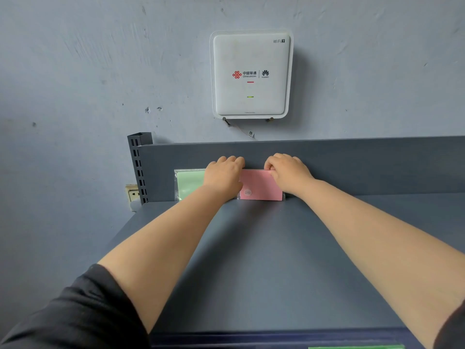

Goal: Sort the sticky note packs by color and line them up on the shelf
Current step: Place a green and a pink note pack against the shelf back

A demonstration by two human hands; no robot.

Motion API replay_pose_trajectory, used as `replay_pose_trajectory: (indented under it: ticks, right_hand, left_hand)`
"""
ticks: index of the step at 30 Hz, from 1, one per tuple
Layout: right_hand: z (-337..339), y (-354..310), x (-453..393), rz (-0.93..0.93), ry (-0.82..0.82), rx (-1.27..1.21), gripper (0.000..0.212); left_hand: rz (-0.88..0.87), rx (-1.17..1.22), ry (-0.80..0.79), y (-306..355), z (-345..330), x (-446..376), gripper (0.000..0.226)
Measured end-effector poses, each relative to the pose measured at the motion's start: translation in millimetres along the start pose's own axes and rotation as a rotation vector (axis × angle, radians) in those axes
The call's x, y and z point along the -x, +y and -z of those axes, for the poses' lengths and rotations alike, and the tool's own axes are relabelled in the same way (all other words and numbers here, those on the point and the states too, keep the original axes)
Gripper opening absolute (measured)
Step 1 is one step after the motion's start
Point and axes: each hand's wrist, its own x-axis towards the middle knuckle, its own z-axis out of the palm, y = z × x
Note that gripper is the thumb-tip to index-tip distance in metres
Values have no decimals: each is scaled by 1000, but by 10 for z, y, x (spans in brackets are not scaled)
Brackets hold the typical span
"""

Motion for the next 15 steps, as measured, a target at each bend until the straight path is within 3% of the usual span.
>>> replay_pose_trajectory:
  ticks: [5,8,11,15]
  right_hand:
    - [41,38,-27,-73,-66,-350,26]
    - [28,38,-21,-85,-66,-436,24]
    - [-2,41,-8,-87,-14,-338,20]
    - [-42,-3,42,-2,74,-14,14]
  left_hand:
    - [26,41,37,19,-7,-30,29]
    - [32,62,50,18,2,-43,27]
    - [12,38,44,20,-6,-48,28]
    - [10,-1,30,24,-39,-38,32]
